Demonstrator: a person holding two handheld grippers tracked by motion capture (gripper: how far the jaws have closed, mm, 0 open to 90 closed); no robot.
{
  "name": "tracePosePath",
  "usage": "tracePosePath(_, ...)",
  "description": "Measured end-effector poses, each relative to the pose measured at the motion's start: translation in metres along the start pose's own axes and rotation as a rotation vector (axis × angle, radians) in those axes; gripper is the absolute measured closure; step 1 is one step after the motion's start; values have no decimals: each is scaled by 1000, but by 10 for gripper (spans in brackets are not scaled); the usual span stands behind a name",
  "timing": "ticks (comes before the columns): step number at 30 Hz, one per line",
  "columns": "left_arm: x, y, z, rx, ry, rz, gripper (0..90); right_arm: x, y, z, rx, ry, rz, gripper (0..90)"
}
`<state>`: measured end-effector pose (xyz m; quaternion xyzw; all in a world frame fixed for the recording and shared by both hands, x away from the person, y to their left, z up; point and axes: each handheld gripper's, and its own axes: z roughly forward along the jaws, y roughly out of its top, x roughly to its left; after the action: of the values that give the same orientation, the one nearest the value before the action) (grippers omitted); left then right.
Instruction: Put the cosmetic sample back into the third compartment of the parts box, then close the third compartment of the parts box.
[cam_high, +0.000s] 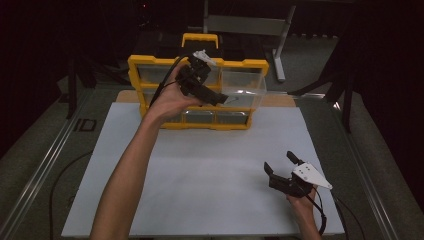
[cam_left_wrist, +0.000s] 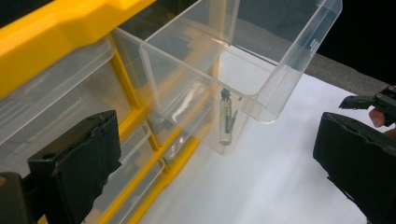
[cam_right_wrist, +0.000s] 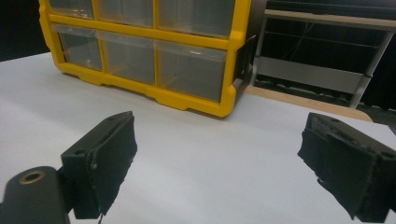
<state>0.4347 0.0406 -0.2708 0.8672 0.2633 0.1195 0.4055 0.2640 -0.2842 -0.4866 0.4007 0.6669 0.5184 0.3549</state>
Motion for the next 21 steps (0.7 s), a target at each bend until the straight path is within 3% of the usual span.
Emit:
tracePosePath(16, -2, -17, 4, 23, -12, -3, 70, 1, 0, 0, 3, -1, -2, 103)
tracePosePath(21, -2, -21, 4, 32, -1, -11, 159, 0, 0, 0, 4, -3, -6, 102)
